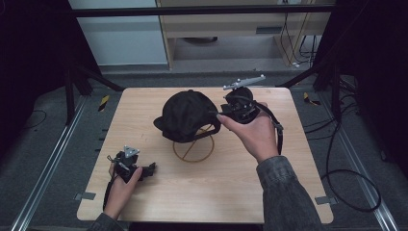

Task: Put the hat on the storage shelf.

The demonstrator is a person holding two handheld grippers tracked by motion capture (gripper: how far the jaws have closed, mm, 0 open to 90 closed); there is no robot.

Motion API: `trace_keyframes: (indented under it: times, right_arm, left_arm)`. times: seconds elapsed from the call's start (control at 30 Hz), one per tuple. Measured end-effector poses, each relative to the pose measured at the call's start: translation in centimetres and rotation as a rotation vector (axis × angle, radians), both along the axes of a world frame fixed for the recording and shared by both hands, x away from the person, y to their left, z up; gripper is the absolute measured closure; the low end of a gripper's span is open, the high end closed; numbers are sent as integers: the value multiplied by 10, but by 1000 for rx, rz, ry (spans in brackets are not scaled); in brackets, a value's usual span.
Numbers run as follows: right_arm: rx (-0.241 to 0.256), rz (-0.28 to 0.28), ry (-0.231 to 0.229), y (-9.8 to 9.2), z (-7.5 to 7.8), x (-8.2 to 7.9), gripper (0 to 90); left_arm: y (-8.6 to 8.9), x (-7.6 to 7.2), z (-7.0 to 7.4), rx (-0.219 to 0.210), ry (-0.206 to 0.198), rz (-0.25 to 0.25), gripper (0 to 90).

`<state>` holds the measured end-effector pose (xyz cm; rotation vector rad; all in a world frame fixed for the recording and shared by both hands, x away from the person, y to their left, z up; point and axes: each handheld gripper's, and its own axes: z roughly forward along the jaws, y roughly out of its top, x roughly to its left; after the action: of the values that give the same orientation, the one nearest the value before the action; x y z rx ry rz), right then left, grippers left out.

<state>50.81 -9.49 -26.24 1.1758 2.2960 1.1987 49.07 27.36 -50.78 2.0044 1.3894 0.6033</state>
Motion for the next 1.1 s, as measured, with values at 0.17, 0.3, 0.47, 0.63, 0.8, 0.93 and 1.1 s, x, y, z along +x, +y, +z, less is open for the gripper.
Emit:
trace_keyframes:
  times: [0.17,0.3,0.47,0.63,0.8,0.93,1.1]
  right_arm:
    - [5,-12,-2,-4,1,-2,454]
    - [0,-25,-6,-8,1,-3,407]
    - [-2,-50,2,-14,0,-4,332]
    - [0,-83,-4,-20,-3,-6,210]
    - [-14,-119,-16,-29,-8,-10,112]
    - [-6,-138,-31,-38,-12,-15,85]
    - [1,-149,-42,-47,-16,-20,73]
  left_arm:
    - [0,0,0,0,0,0,0]
    - [0,0,0,0,0,-1,0]
    - [0,0,0,-1,0,-1,0]
    - [-1,0,0,-1,0,-2,0]
    - [-1,-1,0,-3,-2,-2,0]
    - [-1,-1,0,-2,-1,-2,0]
    - [-1,-1,0,-3,-3,-2,0]
